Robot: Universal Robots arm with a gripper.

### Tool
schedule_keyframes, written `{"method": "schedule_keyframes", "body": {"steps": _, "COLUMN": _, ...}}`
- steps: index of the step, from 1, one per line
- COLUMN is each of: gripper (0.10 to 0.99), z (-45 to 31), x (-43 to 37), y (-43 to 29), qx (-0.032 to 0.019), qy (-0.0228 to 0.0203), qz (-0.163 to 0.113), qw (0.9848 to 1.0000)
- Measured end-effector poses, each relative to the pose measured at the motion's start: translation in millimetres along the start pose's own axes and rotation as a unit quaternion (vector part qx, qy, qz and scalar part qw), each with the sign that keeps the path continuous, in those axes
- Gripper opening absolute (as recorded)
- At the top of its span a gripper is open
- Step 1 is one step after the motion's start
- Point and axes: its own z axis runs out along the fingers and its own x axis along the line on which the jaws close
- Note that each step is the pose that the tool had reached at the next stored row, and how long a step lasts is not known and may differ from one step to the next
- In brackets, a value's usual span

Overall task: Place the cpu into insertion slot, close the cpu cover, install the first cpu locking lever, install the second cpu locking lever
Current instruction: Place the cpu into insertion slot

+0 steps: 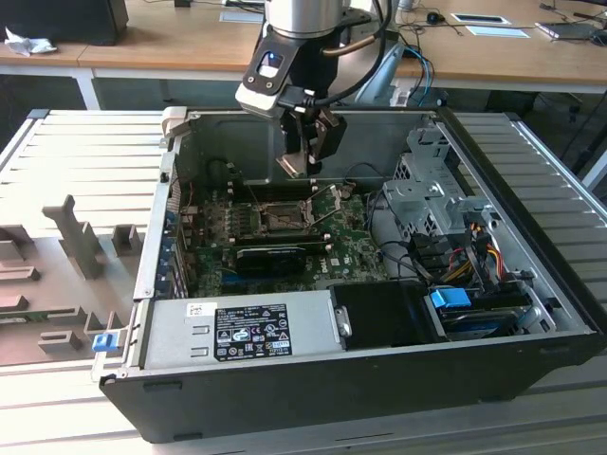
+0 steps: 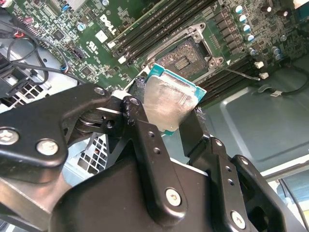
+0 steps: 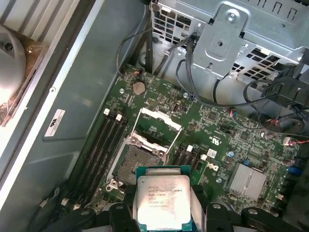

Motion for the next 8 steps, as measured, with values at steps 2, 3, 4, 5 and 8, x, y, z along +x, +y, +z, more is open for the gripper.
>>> {"method": "schedule_keyframes", "body": {"steps": 2, "gripper": 0.529, "z": 2.5, "x": 0.0, "y": -0.2, "qx": 0.0002, "qy": 0.0001, "qz": 0.0, "qw": 1.0}}
{"method": "schedule_keyframes", "body": {"steps": 3, "gripper": 0.529, "z": 3.0, "x": -0.1, "y": -0.2, "qx": 0.0003, "qy": 0.0, "qz": 0.0, "qw": 1.0}}
{"method": "schedule_keyframes", "body": {"steps": 4, "gripper": 0.529, "z": 3.9, "x": -0.1, "y": -0.3, "qx": 0.0003, "qy": 0.0, "qz": 0.0, "qw": 1.0}}
{"method": "schedule_keyframes", "body": {"steps": 5, "gripper": 0.529, "z": 4.5, "x": -0.1, "y": -0.3, "qx": 0.0003, "qy": -0.0001, "qz": 0.0, "qw": 1.0}}
{"method": "schedule_keyframes", "body": {"steps": 8, "gripper": 0.529, "z": 7.0, "x": -0.2, "y": -0.5, "qx": 0.0003, "qy": -0.0001, "qz": 0.0, "qw": 1.0}}
